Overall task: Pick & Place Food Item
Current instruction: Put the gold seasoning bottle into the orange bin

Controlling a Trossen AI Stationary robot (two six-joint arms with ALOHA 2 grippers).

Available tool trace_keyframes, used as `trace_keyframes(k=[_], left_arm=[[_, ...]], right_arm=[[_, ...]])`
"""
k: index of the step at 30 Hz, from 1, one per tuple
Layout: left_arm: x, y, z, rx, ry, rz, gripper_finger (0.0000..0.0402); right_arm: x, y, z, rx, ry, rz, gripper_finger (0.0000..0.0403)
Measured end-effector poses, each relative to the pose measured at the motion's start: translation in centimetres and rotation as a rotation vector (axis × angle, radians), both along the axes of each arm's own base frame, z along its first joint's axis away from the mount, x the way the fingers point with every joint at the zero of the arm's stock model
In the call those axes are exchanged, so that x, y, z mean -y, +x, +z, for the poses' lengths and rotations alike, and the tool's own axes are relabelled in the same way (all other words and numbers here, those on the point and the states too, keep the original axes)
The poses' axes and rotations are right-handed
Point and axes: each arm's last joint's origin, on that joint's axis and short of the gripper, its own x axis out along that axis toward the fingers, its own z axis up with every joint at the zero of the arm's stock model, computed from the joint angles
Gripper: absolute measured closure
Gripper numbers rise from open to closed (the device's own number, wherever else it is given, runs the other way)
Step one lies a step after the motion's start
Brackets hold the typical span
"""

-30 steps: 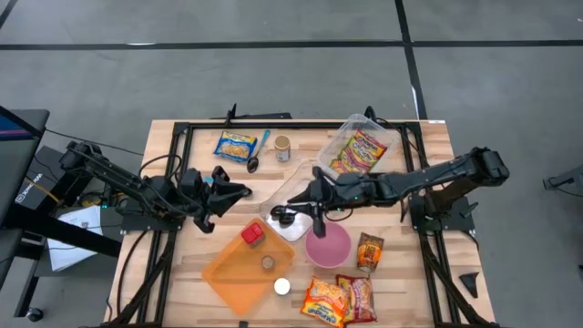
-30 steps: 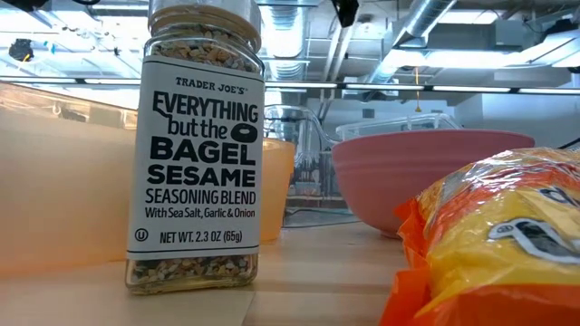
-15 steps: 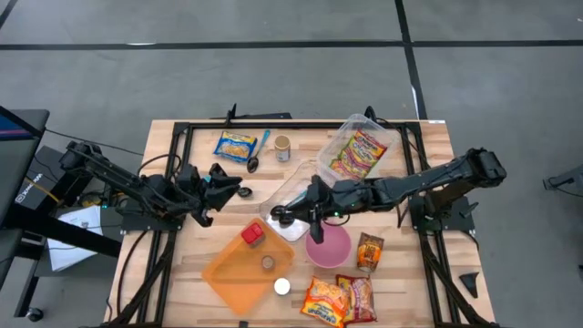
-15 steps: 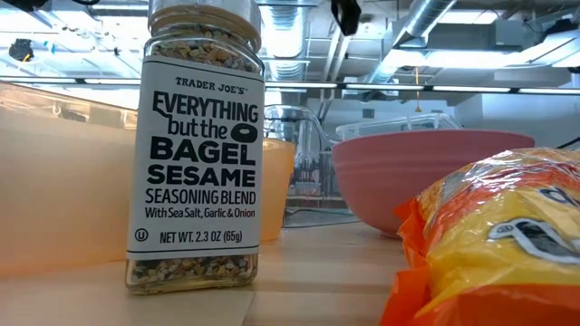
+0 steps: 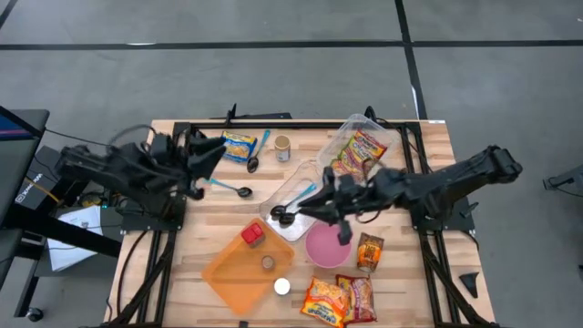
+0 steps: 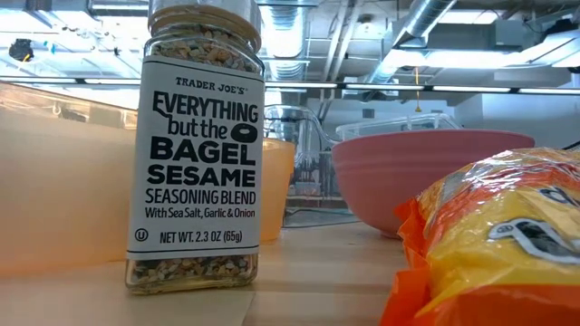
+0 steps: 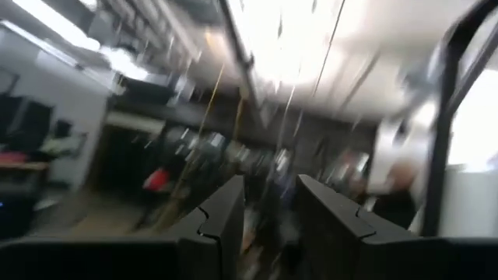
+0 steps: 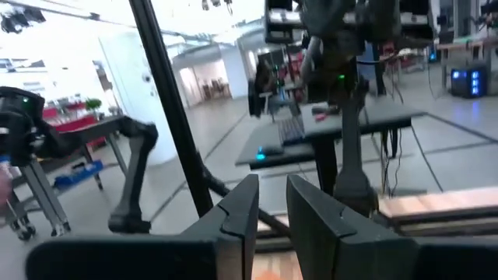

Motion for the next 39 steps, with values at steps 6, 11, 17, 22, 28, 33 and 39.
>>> trace_keyframes(k=[6, 11, 17, 22, 28, 33, 39], left_arm=[[-2.6, -0.1, 3.1, -0.266, 0.031, 0.169, 0.0289], [-4.2, -0.5, 4.3, -0.359, -0.013, 0.277, 0.0289], [-5.1, 0.9, 4.8, -0.495, 0.005, 0.265, 0.0281], [-6.6, 3.9, 5.9, -0.588, 0.071, 0.224, 0.0227], [-9.9, 7.5, 7.6, -0.692, 0.170, 0.291, 0.0140], [-14.0, 10.4, 6.9, -0.837, 0.163, 0.287, 0.0089], [-19.2, 13.3, 2.5, -1.083, 0.113, 0.277, 0.0045]], right_arm=[[0.8, -2.7, 2.3, 0.047, -0.011, -0.004, 0.0337], [0.5, -3.8, 3.0, 0.065, -0.005, 0.015, 0.0337], [-0.1, -4.2, 3.2, 0.070, -0.001, 0.033, 0.0337], [-0.1, -4.2, 3.2, 0.068, 0.002, 0.017, 0.0337], [-0.1, -4.2, 3.1, 0.066, 0.001, 0.017, 0.0337], [-0.6, -4.4, 3.1, 0.065, 0.001, 0.034, 0.0337], [-1.3, -4.6, 3.1, 0.065, 0.003, 0.064, 0.0337]])
